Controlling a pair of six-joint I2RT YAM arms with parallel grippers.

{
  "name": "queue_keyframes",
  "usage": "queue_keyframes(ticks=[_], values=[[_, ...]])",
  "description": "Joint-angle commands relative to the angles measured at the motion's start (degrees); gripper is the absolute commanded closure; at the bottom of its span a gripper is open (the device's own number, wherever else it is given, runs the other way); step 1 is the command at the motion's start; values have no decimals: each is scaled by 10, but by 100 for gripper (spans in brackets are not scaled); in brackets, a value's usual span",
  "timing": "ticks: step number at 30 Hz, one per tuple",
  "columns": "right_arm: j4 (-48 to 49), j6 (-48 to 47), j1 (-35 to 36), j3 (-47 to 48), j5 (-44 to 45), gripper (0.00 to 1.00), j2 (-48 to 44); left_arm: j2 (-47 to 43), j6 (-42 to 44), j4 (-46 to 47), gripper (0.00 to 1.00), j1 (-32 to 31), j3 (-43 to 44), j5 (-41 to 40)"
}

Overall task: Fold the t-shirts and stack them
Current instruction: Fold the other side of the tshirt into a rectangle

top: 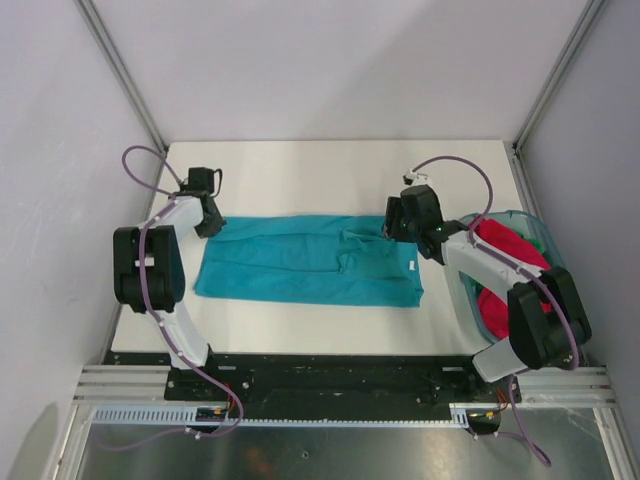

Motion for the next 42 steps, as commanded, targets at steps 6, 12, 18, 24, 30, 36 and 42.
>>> queue_keyframes(ticks=[6, 12, 18, 24, 30, 36, 42], values=[[-6, 16, 10, 6, 43, 43, -23, -36, -9, 13, 100, 5, -8, -4], [-18, 29, 36, 8, 62, 46, 26, -37, -6, 13, 100, 4, -7, -4], [6, 29, 37, 22, 69, 46, 76, -36, -6, 14, 100, 5, -5, -1], [-20, 56, 37, 39, 113, 51, 105, -40, -4, 15, 100, 5, -4, 0], [-17, 61, 51, 40, 122, 69, 110, -41, -1, 16, 100, 5, -4, -1], [-23, 62, 57, 40, 117, 84, 114, -41, -2, 16, 100, 5, -3, 1], [-35, 62, 57, 40, 116, 84, 107, -42, -2, 16, 100, 5, -3, 2]])
